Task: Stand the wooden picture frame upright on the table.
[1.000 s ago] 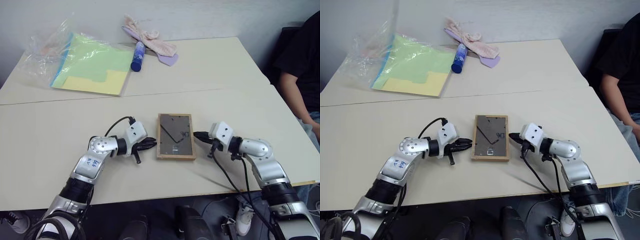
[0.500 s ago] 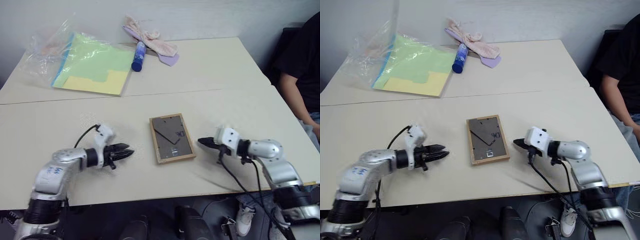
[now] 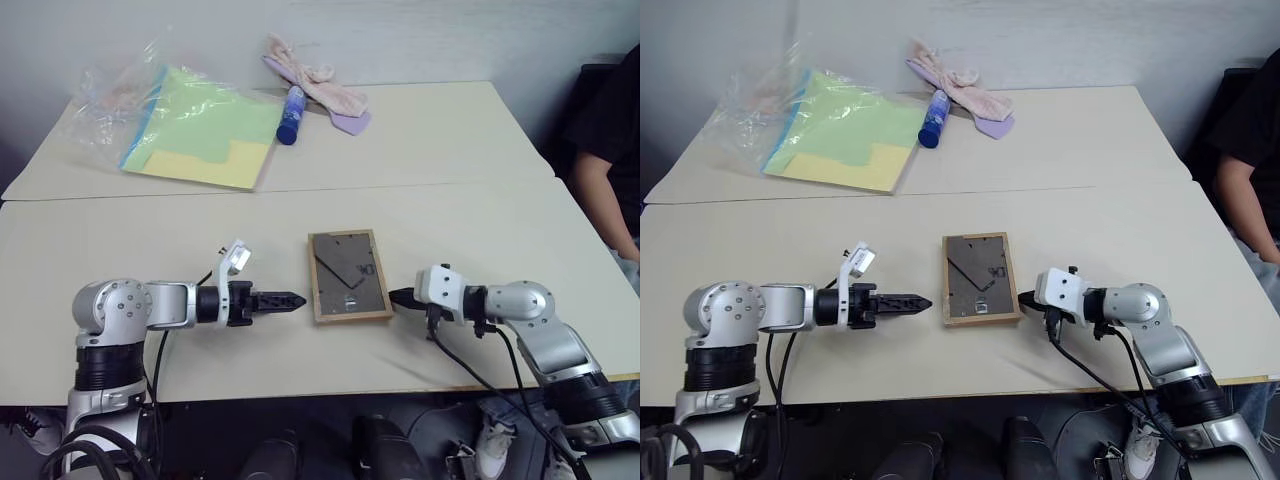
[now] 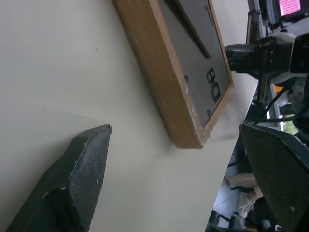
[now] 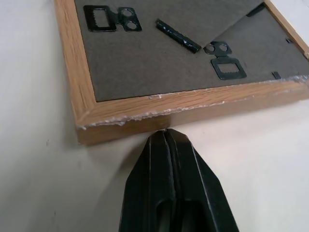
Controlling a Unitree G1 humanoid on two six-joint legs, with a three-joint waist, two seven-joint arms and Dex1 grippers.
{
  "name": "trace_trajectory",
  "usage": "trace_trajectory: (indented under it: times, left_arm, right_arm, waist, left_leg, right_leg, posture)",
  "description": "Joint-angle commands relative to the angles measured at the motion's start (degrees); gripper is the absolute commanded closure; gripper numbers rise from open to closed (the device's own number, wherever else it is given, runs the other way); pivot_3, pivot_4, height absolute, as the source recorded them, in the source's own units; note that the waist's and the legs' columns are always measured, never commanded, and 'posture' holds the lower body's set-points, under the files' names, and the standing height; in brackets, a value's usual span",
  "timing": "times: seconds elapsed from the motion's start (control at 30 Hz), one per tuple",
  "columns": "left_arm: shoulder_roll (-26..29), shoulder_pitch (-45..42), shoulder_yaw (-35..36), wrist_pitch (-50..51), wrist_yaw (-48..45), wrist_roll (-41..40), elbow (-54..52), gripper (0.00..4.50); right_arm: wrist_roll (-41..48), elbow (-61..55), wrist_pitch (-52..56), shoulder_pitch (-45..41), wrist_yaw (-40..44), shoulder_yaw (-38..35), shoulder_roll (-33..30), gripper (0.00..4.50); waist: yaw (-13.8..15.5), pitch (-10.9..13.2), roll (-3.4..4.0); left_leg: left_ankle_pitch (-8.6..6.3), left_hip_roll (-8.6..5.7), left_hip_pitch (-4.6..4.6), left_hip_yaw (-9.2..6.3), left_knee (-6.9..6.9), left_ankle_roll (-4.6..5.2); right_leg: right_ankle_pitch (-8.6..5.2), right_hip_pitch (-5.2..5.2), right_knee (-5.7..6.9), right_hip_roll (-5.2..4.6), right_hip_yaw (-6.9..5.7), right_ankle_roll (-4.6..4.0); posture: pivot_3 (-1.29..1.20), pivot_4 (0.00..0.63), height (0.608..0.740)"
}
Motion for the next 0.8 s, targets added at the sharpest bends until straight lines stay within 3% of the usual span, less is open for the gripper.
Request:
trace_trajectory:
  times: [0.03, 0.47, 0.57, 0.73, 0.8]
  left_arm:
    - [-3.3, -0.1, -3.5, 1.3, 8.8, -5.4, 5.2, 0.02]
    - [-8.5, -7.0, -4.9, 1.3, 23.7, -18.8, 19.7, 0.02]
    - [-9.3, -7.7, -3.6, 1.3, 25.6, -18.8, 20.9, 0.63]
    - [-8.2, -6.9, -1.5, 1.3, 26.7, -18.4, 20.2, 2.19]
    - [-7.5, -5.9, 0.0, 1.3, 26.2, -18.2, 18.4, 2.76]
  right_arm:
    - [0.1, -1.2, 0.2, -2.1, -0.5, 0.0, 0.9, 4.50]
    - [-1.4, -1.7, 1.1, -2.2, -1.0, 1.5, 2.7, 4.50]
    - [-1.7, -1.5, 1.0, -2.4, -1.4, 1.4, 2.9, 4.50]
    - [1.6, -1.7, 4.2, -1.3, -0.7, -0.9, 2.4, 4.50]
    - [4.7, -2.1, 4.7, -0.7, 0.7, -2.9, 1.8, 4.15]
  waist:
    - [0.2, 0.0, 0.03]
    - [1.3, -0.1, 0.04]
    - [1.1, -0.1, 0.04]
    - [0.9, -0.1, 0.04]
    - [0.9, -0.1, 0.04]
  left_leg:
    - [0.00, -0.01, 0.00, -0.01, 0.03, 0.00]
    - [0.00, -0.16, -0.01, -0.13, 0.19, 0.01]
    - [0.00, -0.16, -0.01, -0.13, 0.19, 0.01]
    - [0.00, -0.15, -0.02, -0.12, 0.17, 0.00]
    - [0.00, -0.13, -0.05, -0.13, 0.16, 0.00]
  right_leg:
    - [0.00, 0.02, 0.00, -0.01, 0.00, 0.01]
    - [0.03, 0.10, 0.02, -0.14, -0.14, 0.05]
    - [0.03, 0.09, 0.02, -0.14, -0.16, 0.05]
    - [0.03, 0.06, 0.02, -0.12, -0.15, 0.05]
    - [0.03, 0.05, 0.01, -0.12, -0.17, 0.05]
  posture:
    - [0.00, 0.150, 0.740]
    - [0.00, 0.150, 0.740]
    - [0.00, 0.150, 0.740]
    - [0.00, 0.150, 0.740]
    - [0.00, 0.150, 0.740]
